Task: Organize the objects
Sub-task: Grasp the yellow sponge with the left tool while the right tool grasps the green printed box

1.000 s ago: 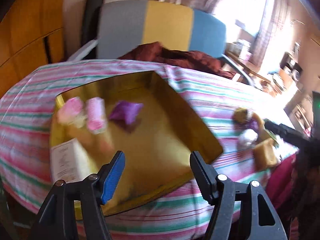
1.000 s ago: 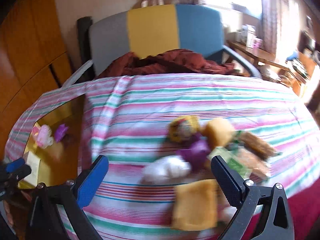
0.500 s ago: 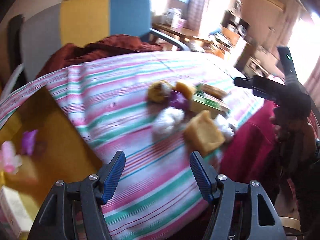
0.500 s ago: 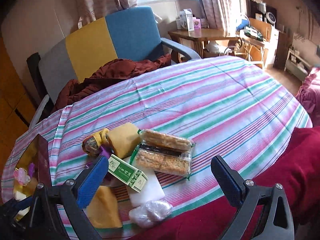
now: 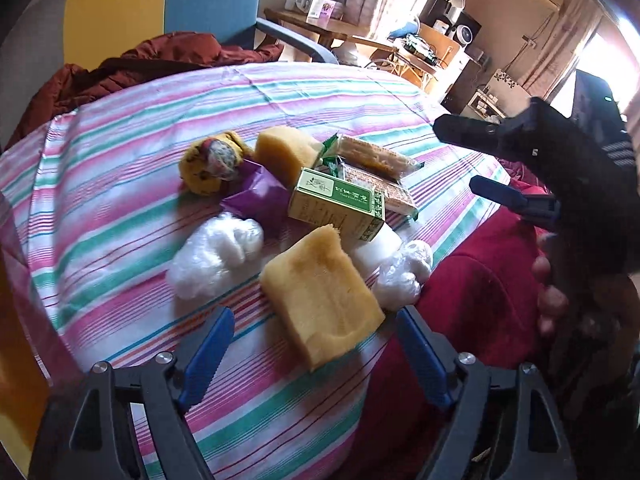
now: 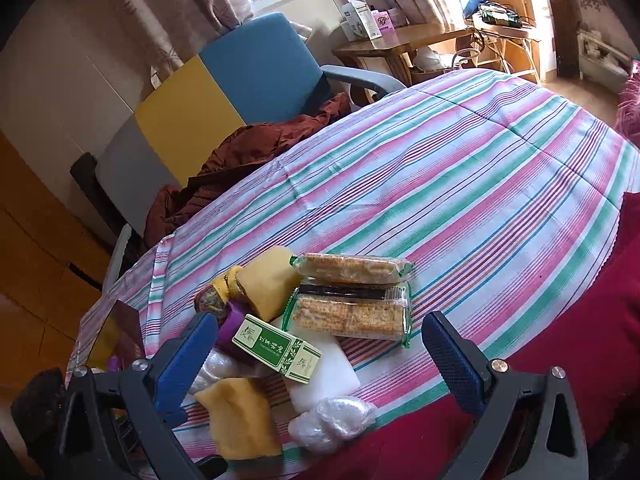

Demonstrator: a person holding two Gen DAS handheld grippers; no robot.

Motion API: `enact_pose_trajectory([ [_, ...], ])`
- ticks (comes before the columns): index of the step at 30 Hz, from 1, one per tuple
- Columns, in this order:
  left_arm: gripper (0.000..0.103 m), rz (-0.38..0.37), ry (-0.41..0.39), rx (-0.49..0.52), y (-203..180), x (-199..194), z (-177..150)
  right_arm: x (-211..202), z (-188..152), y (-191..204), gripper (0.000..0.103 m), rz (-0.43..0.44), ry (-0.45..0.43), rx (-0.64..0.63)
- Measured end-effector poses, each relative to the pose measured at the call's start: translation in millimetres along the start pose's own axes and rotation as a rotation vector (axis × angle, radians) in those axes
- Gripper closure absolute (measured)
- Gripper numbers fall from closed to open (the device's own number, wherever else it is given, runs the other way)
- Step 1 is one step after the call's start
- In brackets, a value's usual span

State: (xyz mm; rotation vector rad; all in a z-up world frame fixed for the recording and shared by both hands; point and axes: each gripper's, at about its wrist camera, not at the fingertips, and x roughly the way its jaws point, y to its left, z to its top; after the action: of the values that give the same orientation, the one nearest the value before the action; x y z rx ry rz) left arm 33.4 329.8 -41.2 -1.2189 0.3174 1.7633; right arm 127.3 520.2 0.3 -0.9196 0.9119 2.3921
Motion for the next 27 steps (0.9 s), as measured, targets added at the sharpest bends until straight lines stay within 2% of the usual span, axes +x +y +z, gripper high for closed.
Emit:
enact_pose_trajectory([
  [4,0.017,-0.011,0.035,-0.028,-6,21,9,1,0,-1,0.0,0.012,0.002,0.003],
  [7,0.018,0.016,0.052,-0.038,-7,38,14,0,0,-1,0.0,0.016,0.003,0.005],
  [9,0.023,0.024,0.069,-0.045,-4,46,12,0,0,-1,0.0,0.019,0.003,0.006],
  [10,0.032,0.021,0.076,-0.049,-1,49,10,0,0,-1,0.0,0.02,0.003,0.007],
  [11,0.034,0.011,0.081,-0.053,2,51,7,0,0,-1,0.0,0.019,0.004,0.006],
  [15,0.044,-0.03,0.053,-0.033,9,39,-1,3,1,-1,0.0,0.017,0.021,0.005],
  [21,0.045,0.028,0.03,0.007,19,17,-25,10,1,2,0.0,-0.001,0.067,-0.007],
  [27,0.045,0.061,0.0,-0.01,37,-6,-44,19,-3,15,0.0,-0.142,0.11,-0.036],
])
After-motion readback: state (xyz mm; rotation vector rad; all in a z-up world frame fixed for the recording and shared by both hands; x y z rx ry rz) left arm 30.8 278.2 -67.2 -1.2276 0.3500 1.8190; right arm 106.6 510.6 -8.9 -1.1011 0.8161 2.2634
